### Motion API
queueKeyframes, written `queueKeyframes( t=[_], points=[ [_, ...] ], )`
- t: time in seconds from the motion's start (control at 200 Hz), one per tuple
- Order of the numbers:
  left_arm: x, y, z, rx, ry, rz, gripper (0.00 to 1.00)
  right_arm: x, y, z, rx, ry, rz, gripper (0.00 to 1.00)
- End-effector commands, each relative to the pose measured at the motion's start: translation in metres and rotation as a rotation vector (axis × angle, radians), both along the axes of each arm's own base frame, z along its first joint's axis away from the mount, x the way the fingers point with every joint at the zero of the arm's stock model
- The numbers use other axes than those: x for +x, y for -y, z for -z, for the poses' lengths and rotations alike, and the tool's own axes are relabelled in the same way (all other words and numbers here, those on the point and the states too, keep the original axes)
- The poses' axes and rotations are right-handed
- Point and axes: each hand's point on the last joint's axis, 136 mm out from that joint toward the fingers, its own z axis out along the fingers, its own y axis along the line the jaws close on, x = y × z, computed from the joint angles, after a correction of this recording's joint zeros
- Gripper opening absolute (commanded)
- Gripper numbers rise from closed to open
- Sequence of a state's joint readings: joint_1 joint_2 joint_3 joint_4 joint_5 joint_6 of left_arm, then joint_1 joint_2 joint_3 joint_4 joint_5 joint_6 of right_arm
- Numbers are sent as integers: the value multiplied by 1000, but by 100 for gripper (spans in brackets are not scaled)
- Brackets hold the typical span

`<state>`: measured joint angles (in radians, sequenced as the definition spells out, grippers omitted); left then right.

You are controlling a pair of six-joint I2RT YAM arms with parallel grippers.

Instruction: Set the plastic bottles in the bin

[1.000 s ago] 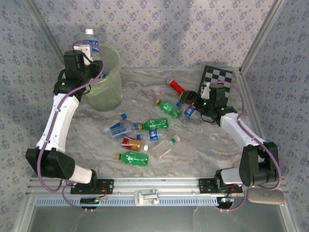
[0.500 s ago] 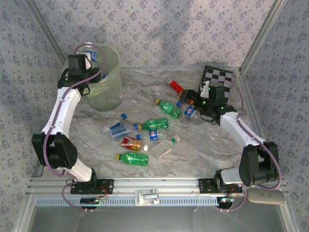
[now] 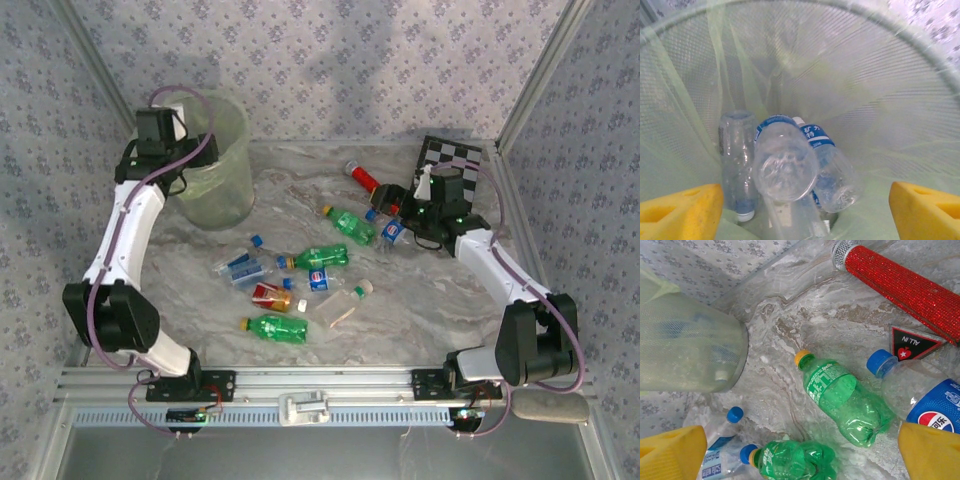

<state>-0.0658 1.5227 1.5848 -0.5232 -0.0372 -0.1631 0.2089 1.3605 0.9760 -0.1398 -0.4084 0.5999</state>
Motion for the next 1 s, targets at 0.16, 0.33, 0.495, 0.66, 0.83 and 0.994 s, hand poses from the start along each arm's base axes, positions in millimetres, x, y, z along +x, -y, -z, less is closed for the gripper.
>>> queueKeyframes(
  t=[0.16, 0.33, 0.495, 0.66, 0.83, 0.994],
  points=[
    [-46, 74, -72, -128, 236, 215, 92, 5, -9, -1, -213, 54, -67, 100],
    [-69, 128, -54, -199, 239, 347, 100, 7, -19, 14, -370, 22, -155, 100],
    [-81, 166, -17, -320, 192, 397, 100, 12, -19, 26, -517, -53, -223, 100],
    [-88, 191, 20, -365, 116, 421, 100, 15, -8, 44, -631, -106, -225, 100],
    [-92, 216, 61, -373, 33, 432, 100, 19, 5, 69, -736, -199, -270, 98],
    [-94, 238, 96, -337, -49, 467, 100, 23, 19, 96, -854, -293, -301, 90]
  ],
)
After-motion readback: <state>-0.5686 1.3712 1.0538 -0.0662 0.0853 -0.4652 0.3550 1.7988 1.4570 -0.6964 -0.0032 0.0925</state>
